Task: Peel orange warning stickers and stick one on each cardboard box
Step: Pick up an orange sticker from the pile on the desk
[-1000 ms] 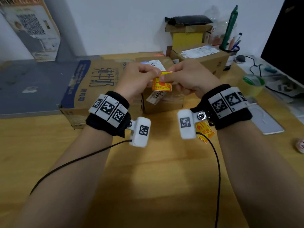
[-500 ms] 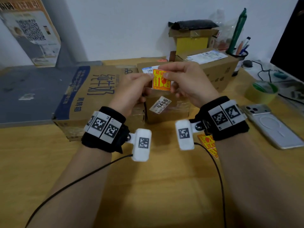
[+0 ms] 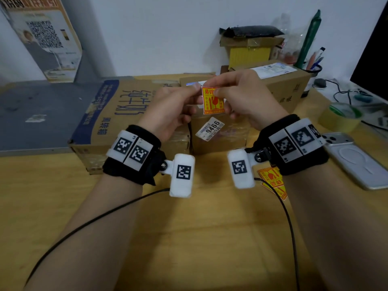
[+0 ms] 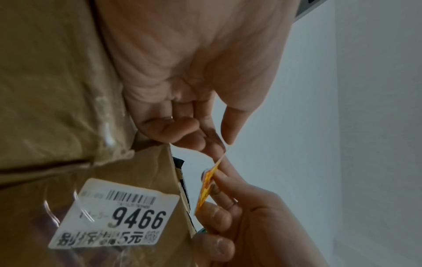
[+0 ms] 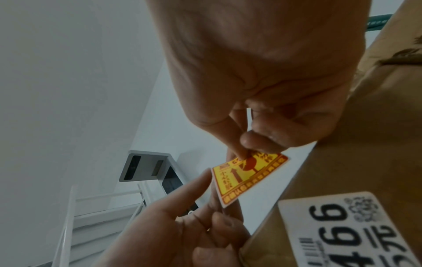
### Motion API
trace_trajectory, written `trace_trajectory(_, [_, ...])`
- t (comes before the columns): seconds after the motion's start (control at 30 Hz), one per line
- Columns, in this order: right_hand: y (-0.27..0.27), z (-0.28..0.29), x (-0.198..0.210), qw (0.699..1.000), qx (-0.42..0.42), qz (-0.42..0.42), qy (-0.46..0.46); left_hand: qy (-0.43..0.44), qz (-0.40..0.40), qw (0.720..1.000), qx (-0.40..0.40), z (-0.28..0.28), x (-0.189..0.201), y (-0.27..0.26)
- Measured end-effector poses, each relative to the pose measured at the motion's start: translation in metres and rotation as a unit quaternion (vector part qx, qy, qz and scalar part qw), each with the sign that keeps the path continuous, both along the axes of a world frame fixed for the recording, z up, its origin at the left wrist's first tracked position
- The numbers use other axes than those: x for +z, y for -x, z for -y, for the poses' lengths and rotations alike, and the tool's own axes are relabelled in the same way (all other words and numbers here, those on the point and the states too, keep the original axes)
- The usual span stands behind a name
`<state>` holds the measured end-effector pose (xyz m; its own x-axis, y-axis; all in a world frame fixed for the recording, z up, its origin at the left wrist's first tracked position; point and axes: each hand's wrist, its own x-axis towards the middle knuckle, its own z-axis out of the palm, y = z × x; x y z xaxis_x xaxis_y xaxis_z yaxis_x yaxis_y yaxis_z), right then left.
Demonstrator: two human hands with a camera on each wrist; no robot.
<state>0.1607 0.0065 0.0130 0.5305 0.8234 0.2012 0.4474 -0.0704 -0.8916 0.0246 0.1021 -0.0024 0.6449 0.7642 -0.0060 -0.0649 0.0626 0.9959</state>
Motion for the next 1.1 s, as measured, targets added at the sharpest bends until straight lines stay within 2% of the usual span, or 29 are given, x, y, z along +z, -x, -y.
trace_trajectory(0.67, [0.002, 0.002, 0.004, 1.0, -0.001, 0.001, -0.002, -0.011, -0.006, 1.0, -0.011, -0.002, -0.002, 0.001])
trace_trajectory(0.93, [0.01, -0.004, 0.002, 0.995, -0.004, -0.073, -0.061, -0.042, -0.031, 0.999, -0.006, -0.001, 0.001, 0.0])
trace_trajectory(1.1, [0.009, 0.001, 0.006, 0.999, -0.029, 0.002, -0.035, -0.062, -0.033, 0.998, 0.005, 0.0, 0.004, -0.002])
